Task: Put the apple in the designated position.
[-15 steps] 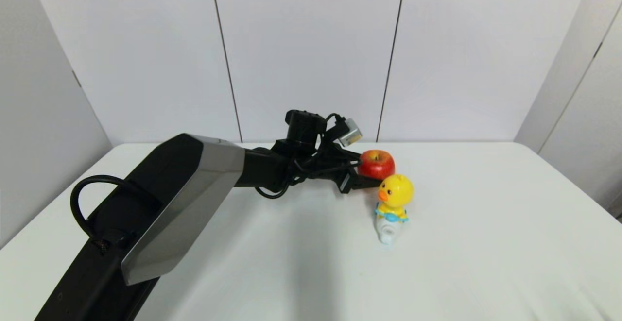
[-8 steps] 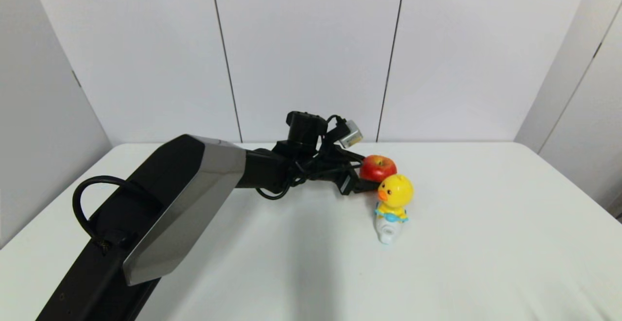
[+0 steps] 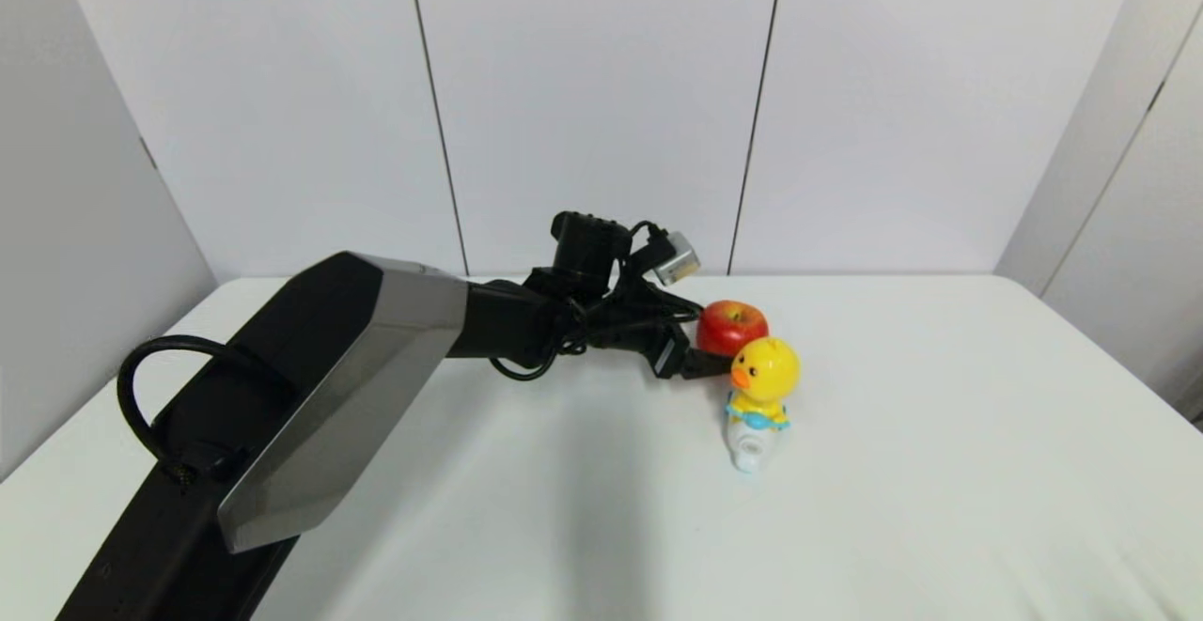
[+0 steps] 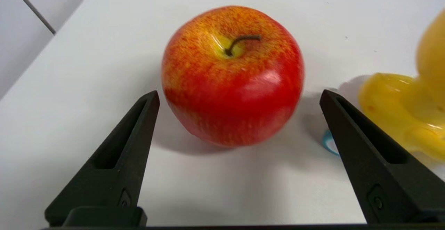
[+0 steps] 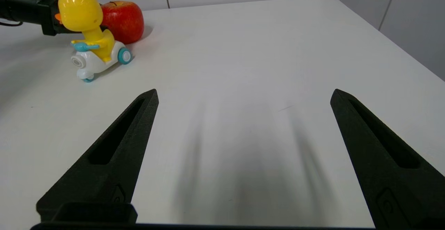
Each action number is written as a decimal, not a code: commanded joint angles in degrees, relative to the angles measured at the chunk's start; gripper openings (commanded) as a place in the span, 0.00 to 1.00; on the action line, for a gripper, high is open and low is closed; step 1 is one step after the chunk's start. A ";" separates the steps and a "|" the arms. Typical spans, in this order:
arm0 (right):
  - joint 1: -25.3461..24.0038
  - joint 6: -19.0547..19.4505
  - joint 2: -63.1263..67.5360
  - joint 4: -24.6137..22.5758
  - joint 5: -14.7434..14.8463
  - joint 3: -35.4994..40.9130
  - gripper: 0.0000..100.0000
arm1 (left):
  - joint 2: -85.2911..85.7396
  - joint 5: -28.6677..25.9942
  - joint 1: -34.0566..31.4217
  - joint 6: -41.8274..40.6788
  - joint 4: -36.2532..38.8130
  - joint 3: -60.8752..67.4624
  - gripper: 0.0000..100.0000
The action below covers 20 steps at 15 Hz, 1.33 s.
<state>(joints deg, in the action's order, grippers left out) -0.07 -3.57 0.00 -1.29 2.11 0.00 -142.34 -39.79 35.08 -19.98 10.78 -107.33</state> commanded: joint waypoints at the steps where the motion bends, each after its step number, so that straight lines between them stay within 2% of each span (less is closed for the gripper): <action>1: -0.01 -0.03 0.09 -0.03 0.00 0.35 1.00 | 6.81 -0.11 -1.69 -0.32 -5.85 4.32 1.00; 3: -0.01 -0.03 0.09 -0.03 0.00 0.35 1.00 | 11.38 0.24 -3.53 -0.59 -7.88 8.80 1.00; 5: -0.01 -0.03 0.09 -0.03 0.00 0.35 1.00 | 17.27 3.14 -5.99 -1.73 -9.02 14.87 1.00; 9: -0.01 -0.03 0.09 -0.03 0.00 0.35 1.00 | 40.30 16.41 -13.20 1.44 -8.93 38.68 1.00; 11: -0.01 -0.03 0.09 -0.03 0.00 0.35 1.00 | 55.41 19.58 -17.86 4.69 -7.09 54.42 1.00; 13: -0.01 -0.03 0.09 -0.03 0.00 0.35 1.00 | 73.43 21.77 -26.12 4.95 -1.72 72.17 1.00; 16: -0.01 -0.03 0.09 -0.03 0.00 0.35 1.00 | 93.91 23.97 -34.82 4.60 4.34 87.11 1.00; 20: -0.01 -0.03 0.09 -0.03 0.00 0.35 1.00 | 120.01 29.07 -35.96 4.95 4.08 99.59 1.00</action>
<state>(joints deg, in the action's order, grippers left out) -0.07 -3.55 0.00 -1.29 2.11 0.00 -53.00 -16.18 4.60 -15.51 12.40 -24.03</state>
